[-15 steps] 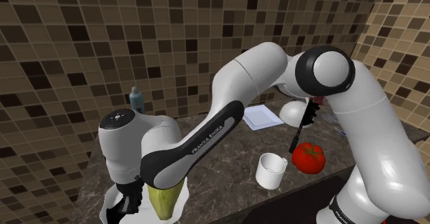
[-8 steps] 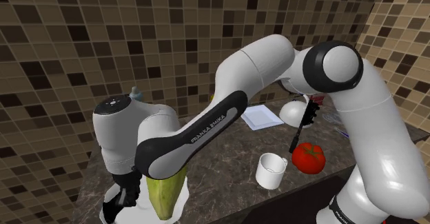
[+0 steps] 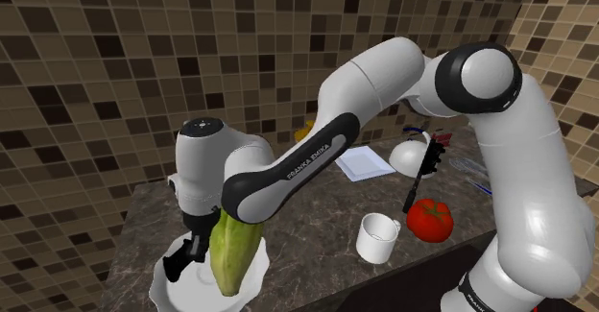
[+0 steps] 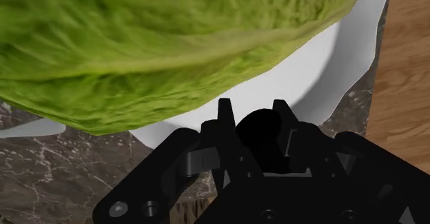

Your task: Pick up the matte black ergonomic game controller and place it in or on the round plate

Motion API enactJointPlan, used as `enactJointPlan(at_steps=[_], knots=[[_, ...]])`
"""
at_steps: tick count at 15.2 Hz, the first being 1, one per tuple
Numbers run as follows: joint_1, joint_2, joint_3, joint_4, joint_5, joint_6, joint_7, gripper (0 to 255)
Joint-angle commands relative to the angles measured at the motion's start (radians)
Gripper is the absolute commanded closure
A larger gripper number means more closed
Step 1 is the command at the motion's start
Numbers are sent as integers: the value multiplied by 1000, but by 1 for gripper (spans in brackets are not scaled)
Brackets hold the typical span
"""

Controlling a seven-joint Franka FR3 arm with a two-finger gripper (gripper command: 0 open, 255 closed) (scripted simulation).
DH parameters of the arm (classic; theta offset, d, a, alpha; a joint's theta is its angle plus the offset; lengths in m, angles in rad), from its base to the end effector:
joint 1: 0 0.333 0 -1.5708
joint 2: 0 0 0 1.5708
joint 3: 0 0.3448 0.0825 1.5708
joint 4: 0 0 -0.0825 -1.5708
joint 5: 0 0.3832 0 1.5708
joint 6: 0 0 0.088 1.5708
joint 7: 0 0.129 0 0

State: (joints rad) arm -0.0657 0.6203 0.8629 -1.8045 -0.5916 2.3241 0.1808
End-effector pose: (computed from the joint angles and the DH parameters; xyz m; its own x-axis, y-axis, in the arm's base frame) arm 0.5256 0.4222 0.3144 0.6371 0.7530 0.1646 0.7638 -0.6455 -0.0036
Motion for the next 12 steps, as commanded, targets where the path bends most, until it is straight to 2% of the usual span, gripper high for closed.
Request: enactJointPlan(at_steps=[1, 12], knots=[[2, 8, -28, -8, -5, -60, -2, 255], [102, 48, -160, -21, -5, 40, 0, 255]])
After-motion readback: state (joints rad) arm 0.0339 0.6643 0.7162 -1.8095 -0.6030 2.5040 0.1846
